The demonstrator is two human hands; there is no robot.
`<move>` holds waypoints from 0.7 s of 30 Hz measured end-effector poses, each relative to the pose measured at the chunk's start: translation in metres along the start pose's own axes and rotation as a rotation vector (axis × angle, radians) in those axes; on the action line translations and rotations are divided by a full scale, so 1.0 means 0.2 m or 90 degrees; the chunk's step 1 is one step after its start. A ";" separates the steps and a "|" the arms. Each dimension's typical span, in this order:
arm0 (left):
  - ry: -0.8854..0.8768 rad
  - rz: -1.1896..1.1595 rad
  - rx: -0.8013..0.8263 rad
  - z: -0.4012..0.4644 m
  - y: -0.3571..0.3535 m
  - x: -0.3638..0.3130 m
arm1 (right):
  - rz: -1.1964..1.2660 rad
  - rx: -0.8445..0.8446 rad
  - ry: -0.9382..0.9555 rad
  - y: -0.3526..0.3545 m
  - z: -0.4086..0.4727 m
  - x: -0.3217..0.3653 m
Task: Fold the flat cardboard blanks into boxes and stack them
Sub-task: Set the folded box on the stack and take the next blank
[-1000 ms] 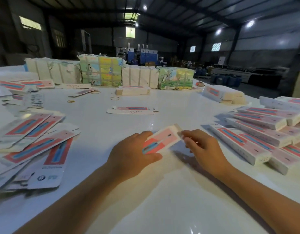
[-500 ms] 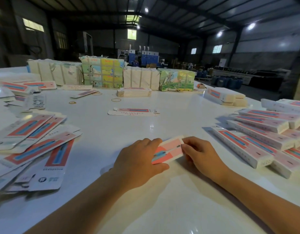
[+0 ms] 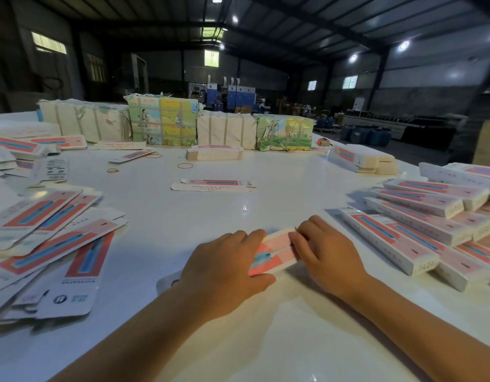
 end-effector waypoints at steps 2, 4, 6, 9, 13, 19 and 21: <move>0.011 -0.017 -0.016 0.00 0.02 0.01 | 0.059 -0.064 -0.031 0.03 0.00 -0.02; 0.017 -0.021 -0.023 0.00 0.02 0.00 | 0.264 -0.025 -0.169 0.01 0.03 -0.08; 0.022 -0.019 -0.024 0.00 0.02 -0.01 | 0.639 0.116 -0.370 -0.08 0.02 -0.11; 0.022 -0.009 -0.020 0.00 0.02 -0.02 | 0.897 0.292 -0.503 -0.12 0.00 -0.09; 0.020 0.018 -0.022 0.01 0.00 -0.04 | 0.424 0.081 -0.226 -0.06 0.00 -0.06; 0.016 0.079 -0.043 0.01 0.01 -0.05 | 0.363 0.069 -0.101 -0.07 -0.03 0.03; -0.005 0.099 -0.053 0.02 0.04 -0.07 | 0.530 0.091 -0.162 -0.05 -0.01 0.01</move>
Point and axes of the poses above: each hand's wrist, its own z-axis towards the middle knuckle, its own y-axis out of the back of the hand, x = y × z, the point moved 5 cm from there along z, towards the middle knuckle, and after that the axes turned 7 degrees about -y, right-handed, at the moved point
